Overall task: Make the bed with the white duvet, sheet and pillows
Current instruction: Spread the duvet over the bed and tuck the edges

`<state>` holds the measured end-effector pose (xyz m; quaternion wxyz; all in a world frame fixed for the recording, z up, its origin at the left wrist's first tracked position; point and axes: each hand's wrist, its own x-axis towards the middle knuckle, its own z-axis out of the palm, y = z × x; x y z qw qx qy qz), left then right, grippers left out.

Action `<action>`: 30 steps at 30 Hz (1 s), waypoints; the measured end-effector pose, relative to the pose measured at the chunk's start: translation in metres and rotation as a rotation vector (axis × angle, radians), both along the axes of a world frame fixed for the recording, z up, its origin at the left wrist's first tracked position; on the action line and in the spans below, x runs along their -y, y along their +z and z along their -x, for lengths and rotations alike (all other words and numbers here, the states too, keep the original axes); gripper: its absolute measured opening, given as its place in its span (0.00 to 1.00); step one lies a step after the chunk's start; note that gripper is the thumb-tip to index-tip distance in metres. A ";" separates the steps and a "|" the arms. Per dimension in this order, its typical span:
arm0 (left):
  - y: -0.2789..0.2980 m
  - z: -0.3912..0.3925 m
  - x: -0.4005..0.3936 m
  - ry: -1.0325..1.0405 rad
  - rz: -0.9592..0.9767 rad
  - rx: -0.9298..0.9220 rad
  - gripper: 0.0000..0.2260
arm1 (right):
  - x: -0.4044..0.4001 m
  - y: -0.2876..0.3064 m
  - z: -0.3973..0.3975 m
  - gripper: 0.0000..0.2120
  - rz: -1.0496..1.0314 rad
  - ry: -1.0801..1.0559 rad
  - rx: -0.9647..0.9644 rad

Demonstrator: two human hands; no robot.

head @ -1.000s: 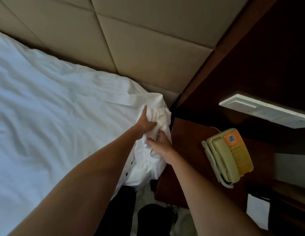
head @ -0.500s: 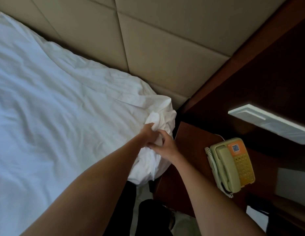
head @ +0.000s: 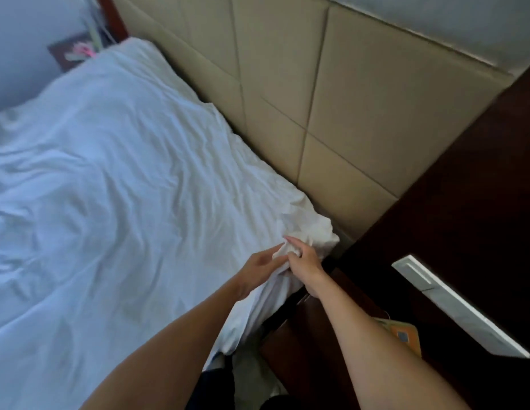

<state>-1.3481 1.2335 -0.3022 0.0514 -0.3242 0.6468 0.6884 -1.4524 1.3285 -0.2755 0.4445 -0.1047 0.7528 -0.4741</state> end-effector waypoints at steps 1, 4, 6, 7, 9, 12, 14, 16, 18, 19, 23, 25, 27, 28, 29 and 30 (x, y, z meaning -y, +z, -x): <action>0.009 -0.011 -0.001 0.042 0.077 -0.020 0.18 | 0.003 0.006 -0.008 0.24 0.025 0.004 0.030; 0.034 -0.040 -0.003 0.216 0.253 -0.088 0.15 | 0.016 0.026 -0.035 0.21 0.129 -0.001 0.085; 0.047 -0.058 -0.001 0.233 0.421 -0.100 0.18 | 0.030 0.037 -0.049 0.20 0.169 -0.037 0.096; 0.053 -0.068 0.000 0.177 0.532 -0.087 0.19 | 0.036 0.042 -0.055 0.19 0.165 -0.044 0.079; 0.061 -0.085 0.006 -0.027 0.736 -0.035 0.23 | 0.045 0.054 -0.064 0.17 0.150 -0.047 0.061; 0.067 -0.098 0.015 -0.088 0.846 0.053 0.30 | 0.051 0.068 -0.074 0.15 0.153 -0.032 0.102; 0.070 -0.094 0.012 0.067 0.809 0.033 0.29 | 0.052 0.075 -0.083 0.14 0.151 -0.017 0.123; 0.076 -0.087 0.009 0.190 0.718 0.060 0.23 | 0.052 0.079 -0.090 0.12 0.141 -0.035 0.131; 0.081 -0.085 0.014 0.157 0.610 0.164 0.17 | 0.052 0.078 -0.093 0.11 0.098 -0.031 0.122; 0.082 -0.087 0.019 0.143 0.560 0.223 0.16 | 0.050 0.079 -0.095 0.10 0.079 -0.017 0.122; 0.091 -0.097 0.039 0.199 0.525 0.295 0.16 | 0.050 0.086 -0.100 0.13 0.101 0.105 0.102; 0.099 -0.101 0.049 0.156 0.557 0.250 0.12 | 0.053 0.088 -0.098 0.14 0.088 0.221 0.013; 0.108 -0.106 0.060 0.077 0.483 0.157 0.07 | 0.054 0.090 -0.088 0.16 0.017 0.449 -0.282; 0.115 -0.110 0.066 0.017 0.423 0.114 0.05 | 0.054 0.089 -0.081 0.16 -0.038 0.593 -0.486; 0.121 -0.114 0.072 -0.053 0.380 0.088 0.06 | 0.052 0.091 -0.076 0.16 -0.094 0.734 -0.658; 0.126 -0.118 0.076 -0.119 0.356 0.081 0.07 | 0.051 0.093 -0.071 0.16 -0.111 0.847 -0.781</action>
